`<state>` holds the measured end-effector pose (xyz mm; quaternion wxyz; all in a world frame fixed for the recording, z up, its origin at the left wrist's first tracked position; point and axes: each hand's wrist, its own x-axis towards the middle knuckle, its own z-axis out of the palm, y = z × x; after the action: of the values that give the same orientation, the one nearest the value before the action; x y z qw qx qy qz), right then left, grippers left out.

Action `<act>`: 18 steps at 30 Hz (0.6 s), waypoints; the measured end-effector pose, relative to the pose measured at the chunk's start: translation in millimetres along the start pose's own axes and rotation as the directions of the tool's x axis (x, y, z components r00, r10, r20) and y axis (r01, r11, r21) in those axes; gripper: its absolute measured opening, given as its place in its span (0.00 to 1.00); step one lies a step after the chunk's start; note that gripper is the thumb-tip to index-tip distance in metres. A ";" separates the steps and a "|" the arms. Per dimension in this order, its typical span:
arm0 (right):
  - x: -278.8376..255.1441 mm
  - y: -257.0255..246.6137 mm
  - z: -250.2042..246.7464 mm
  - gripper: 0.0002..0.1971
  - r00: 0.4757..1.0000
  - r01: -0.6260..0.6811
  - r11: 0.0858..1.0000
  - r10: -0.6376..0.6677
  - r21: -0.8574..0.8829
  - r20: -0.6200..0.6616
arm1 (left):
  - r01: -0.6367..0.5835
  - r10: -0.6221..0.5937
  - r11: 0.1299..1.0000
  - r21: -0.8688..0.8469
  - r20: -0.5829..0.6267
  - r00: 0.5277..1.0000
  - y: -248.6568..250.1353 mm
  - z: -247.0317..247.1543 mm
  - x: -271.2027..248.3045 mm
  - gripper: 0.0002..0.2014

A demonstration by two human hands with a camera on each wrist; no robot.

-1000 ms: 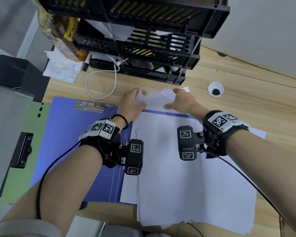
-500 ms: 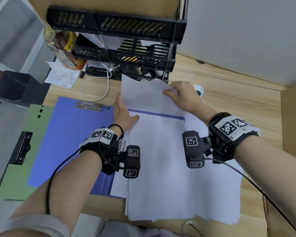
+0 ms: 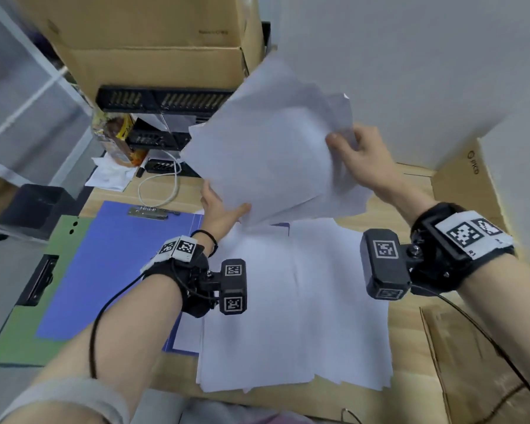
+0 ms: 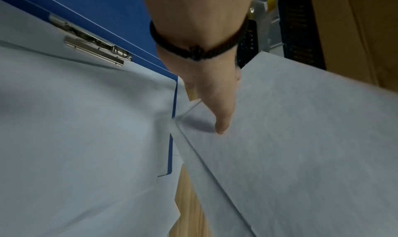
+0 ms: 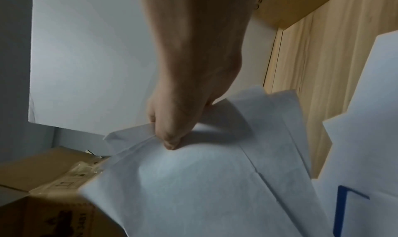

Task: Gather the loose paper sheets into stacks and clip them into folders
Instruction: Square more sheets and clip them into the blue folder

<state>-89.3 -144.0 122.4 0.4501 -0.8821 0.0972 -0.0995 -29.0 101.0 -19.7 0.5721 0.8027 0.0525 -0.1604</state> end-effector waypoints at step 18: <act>-56.7 5.1 2.7 0.09 0.847 -0.251 0.966 0.247 -0.055 0.471 | -0.223 0.166 0.969 0.108 0.383 0.909 48.3 -36.1 -52.4 0.33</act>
<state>-143.5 -130.0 111.7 0.4729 -0.8574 0.0971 0.1780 -58.3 123.4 51.1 0.5229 0.7997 -0.1492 -0.2545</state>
